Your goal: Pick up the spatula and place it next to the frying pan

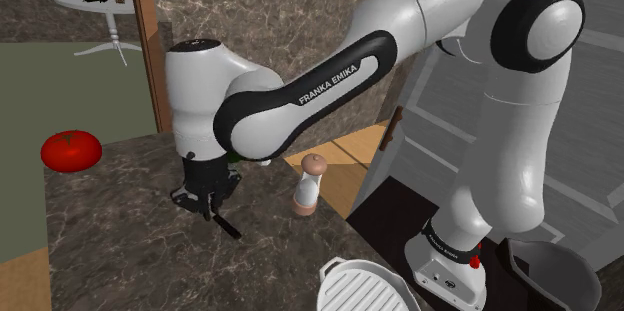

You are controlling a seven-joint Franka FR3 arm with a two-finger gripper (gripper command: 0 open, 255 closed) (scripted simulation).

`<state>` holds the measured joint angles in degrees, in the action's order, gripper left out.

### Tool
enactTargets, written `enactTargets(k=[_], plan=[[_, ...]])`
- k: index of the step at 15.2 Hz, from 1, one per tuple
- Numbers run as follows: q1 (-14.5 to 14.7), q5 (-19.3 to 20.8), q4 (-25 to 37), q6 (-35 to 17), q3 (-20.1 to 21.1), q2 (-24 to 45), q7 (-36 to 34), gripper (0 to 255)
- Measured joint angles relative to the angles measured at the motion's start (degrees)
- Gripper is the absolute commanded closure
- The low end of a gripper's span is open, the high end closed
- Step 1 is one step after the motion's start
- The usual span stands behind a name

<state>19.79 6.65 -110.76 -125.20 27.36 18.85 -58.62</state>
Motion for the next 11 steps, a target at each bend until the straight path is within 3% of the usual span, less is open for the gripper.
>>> enactTargets(k=[11], plan=[[7.12,-2.45,-9.5,-4.02,5.66,-6.38,-12.06,255]])
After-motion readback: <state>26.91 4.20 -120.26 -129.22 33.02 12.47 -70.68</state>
